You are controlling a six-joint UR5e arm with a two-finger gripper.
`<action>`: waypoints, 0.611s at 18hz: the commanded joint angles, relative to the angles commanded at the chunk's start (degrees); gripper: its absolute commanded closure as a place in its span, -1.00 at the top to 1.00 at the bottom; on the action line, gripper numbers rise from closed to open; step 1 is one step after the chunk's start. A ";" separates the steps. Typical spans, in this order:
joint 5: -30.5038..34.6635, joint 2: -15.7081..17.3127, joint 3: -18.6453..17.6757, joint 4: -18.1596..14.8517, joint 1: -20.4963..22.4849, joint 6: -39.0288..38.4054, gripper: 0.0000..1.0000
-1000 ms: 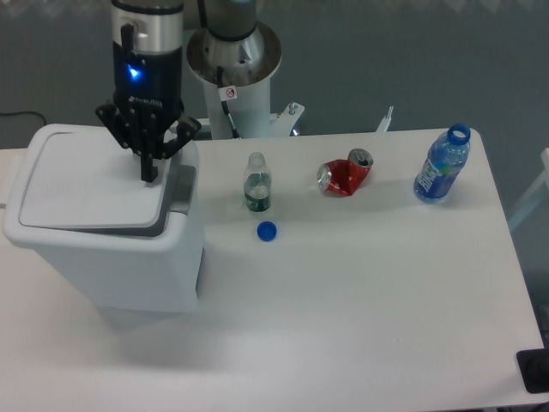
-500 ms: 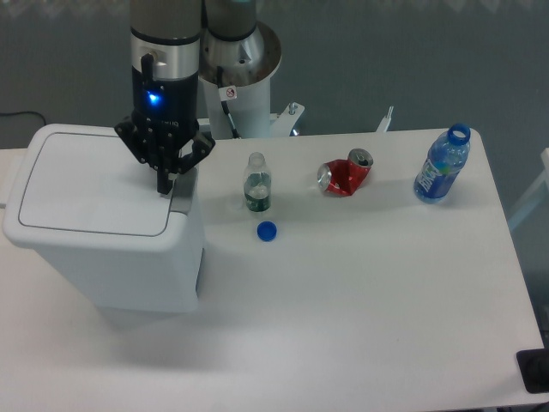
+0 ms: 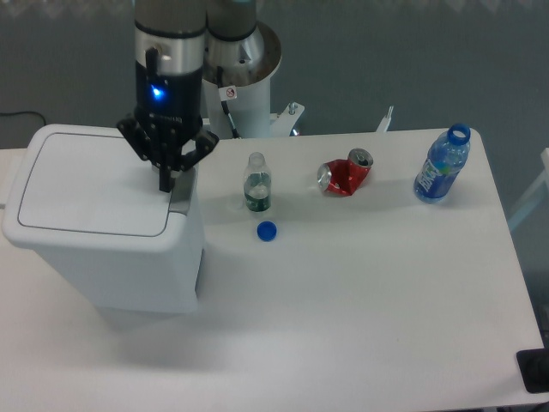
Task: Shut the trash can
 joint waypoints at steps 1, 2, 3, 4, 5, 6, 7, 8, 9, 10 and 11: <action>0.26 -0.09 0.35 0.09 0.17 0.17 1.00; 0.53 -0.35 0.36 0.26 1.13 0.70 1.00; 0.79 -0.53 0.36 0.61 3.06 1.23 1.00; 0.79 -0.96 0.36 0.62 5.51 3.15 1.00; 0.97 -2.27 0.36 0.53 8.15 6.73 1.00; 1.23 -3.59 0.44 0.53 11.13 11.29 1.00; 1.23 -4.30 0.44 0.53 13.95 16.12 1.00; 1.49 -5.35 0.70 0.62 16.32 21.65 1.00; 1.93 -7.54 1.66 0.53 18.00 27.10 1.00; 3.15 -9.65 2.89 0.27 19.50 31.16 1.00; 4.99 -11.23 4.30 0.26 20.90 33.99 1.00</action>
